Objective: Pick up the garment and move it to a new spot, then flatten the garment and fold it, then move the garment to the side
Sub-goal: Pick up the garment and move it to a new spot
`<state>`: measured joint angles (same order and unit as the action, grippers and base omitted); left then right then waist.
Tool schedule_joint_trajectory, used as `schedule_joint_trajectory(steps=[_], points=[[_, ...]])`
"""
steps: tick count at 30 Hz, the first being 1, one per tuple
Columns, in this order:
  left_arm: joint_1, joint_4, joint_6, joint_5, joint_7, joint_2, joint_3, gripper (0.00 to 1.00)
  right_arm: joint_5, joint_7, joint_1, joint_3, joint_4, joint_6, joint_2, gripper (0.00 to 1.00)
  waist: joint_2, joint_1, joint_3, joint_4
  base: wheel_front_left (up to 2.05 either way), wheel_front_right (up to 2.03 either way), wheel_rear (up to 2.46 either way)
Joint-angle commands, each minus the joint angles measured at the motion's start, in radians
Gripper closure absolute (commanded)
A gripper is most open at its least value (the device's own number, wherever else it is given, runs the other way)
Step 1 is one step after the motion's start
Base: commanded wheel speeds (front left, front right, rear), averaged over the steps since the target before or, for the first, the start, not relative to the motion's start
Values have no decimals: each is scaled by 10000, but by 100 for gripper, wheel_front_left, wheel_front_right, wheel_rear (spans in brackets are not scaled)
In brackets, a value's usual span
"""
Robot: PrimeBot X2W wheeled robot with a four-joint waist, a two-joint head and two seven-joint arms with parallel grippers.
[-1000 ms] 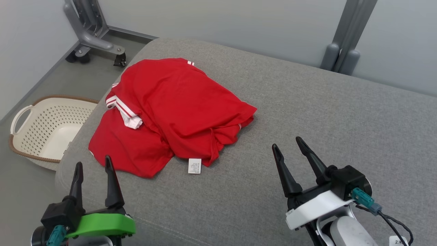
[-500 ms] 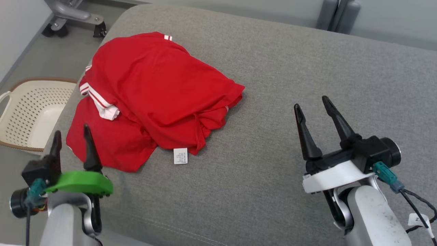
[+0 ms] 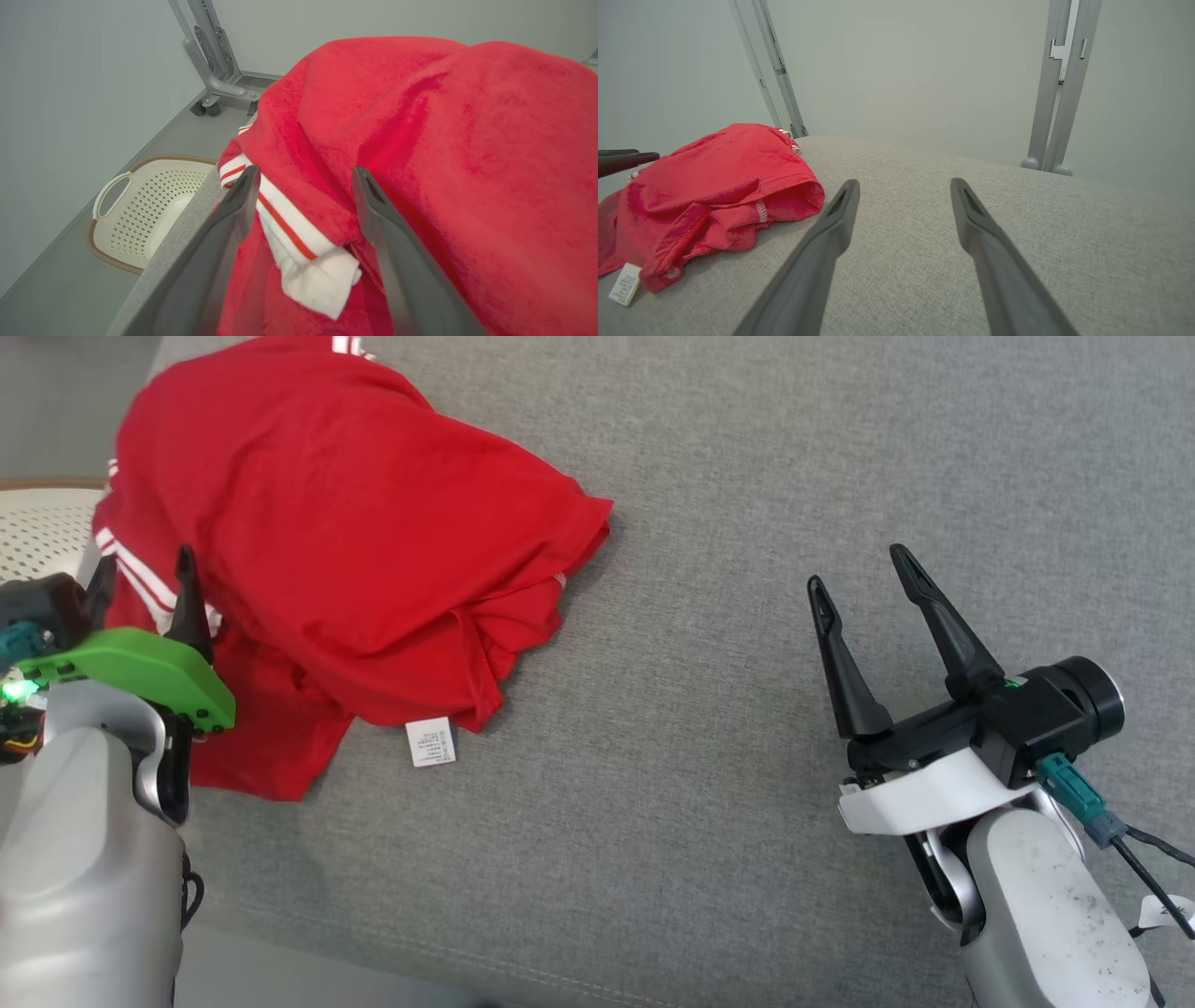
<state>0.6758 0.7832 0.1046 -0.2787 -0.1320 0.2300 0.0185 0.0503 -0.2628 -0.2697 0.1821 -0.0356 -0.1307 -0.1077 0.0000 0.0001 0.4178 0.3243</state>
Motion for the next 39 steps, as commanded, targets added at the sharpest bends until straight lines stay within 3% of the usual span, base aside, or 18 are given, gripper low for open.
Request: schedule_joint_trajectory(steps=[1,12,13,14,15,27,31,39], points=[[334,219,91,-132,70,79,-63,0,-45,-32,-94,13,39,-1,-93,0,0,-1,456,-301,0,0,0],[1382,1696,254,-712,461,434,-703,0,-121,-32,-273,182,-5,-1,-168,0,0,-1,772,-495,0,0,0],[1463,1780,257,-791,462,449,-753,33,-112,-32,-283,206,-29,-1,-165,0,0,-1,768,-515,0,0,0],[1518,1836,260,-884,455,465,-799,87,-98,-32,-297,225,-55,-1,-156,0,0,-1,750,-532,0,0,0],[1575,1863,262,-979,369,511,-875,100,-77,-32,-315,239,-82,-1,-142,0,0,-1,719,-547,0,0,0],[1657,1184,96,-709,-1278,1096,-1086,100,209,-32,-24,173,-451,-1,245,0,0,-1,-639,-572,0,0,0],[1369,-158,-14,-562,-1338,1252,-926,100,377,-32,123,111,-525,-1,404,0,0,-1,-1220,-620,0,0,0],[344,-4395,-384,-276,-1172,1014,-956,100,680,-32,373,-39,-611,-1,552,0,0,-1,-2134,-987,0,0,0]])
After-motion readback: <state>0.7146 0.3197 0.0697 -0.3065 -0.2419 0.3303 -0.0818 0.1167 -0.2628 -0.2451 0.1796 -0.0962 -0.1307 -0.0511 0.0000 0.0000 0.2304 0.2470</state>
